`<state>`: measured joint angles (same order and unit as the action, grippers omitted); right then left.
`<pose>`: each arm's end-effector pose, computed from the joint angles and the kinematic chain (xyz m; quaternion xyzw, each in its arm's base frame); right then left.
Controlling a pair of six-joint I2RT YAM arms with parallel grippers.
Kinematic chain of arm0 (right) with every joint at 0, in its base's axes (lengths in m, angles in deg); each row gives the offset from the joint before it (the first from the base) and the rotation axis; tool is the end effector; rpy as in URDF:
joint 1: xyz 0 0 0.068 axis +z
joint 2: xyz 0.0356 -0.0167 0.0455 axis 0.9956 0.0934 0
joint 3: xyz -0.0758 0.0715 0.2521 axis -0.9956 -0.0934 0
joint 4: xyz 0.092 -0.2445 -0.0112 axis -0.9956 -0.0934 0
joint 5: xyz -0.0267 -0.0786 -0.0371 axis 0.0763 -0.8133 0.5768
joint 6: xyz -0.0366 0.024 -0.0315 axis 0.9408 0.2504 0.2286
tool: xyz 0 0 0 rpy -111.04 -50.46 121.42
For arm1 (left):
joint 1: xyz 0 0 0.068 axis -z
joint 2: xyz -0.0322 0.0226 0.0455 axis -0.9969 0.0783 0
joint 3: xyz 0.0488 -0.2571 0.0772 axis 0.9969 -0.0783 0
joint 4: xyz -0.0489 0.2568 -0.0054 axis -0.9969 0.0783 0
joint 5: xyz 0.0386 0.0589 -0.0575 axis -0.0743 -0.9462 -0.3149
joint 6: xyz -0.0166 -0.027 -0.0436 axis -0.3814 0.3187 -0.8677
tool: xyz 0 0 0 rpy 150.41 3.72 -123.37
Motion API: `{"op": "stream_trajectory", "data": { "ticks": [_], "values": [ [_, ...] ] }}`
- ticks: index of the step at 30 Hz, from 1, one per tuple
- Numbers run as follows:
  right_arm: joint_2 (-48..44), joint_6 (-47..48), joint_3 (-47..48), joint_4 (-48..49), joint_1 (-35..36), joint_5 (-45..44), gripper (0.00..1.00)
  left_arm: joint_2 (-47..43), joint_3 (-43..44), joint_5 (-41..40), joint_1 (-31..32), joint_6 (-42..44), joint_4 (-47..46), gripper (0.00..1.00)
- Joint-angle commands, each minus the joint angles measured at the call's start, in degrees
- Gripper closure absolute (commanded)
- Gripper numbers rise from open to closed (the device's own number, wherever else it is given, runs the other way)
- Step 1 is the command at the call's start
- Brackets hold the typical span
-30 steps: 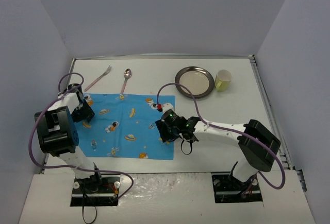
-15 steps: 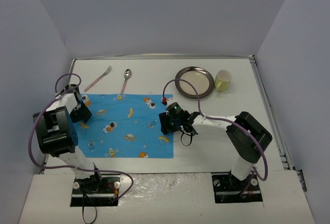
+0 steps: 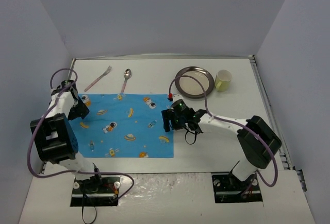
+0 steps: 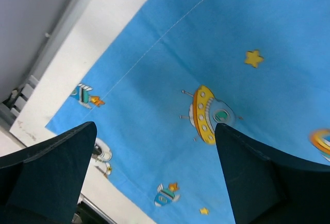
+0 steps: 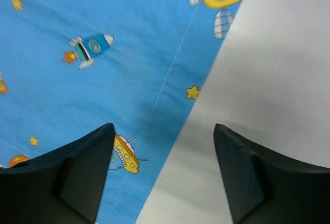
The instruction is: Set the dinner table for one person
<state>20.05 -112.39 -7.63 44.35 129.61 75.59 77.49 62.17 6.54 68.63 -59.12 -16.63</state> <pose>0.2377 0.2390 0.1825 -0.1731 0.8823 0.2586 0.3531 0.3019 0.1028 0.2032 -0.3902 0.8928 0.1328 0.1816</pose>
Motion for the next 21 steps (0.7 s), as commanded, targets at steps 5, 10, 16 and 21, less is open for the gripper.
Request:
{"op": "stream_trajectory", "data": {
  "ticks": [5, 10, 16, 21],
  "values": [
    [-18.14, -8.11, 0.26, -1.30, -5.25, -10.02, 0.05, -23.85, 9.10, 7.26, 5.25, 3.40, 2.80, 0.03],
    [-23.83, -15.67, -3.27, 0.44, -9.93, -13.70, 0.00, -39.18, -0.16, 15.35, 7.92, 6.77, -1.83, 0.03],
    [-27.03, -23.93, -10.97, 10.89, -17.30, -10.39, 0.01, -54.60, -12.18, 20.25, 10.05, 8.18, -6.44, 0.03],
    [-23.86, -29.52, -16.17, 21.63, -21.52, -10.76, 0.05, -58.30, -18.54, 21.18, 12.50, 7.61, -7.37, 0.03]
  ]
}}
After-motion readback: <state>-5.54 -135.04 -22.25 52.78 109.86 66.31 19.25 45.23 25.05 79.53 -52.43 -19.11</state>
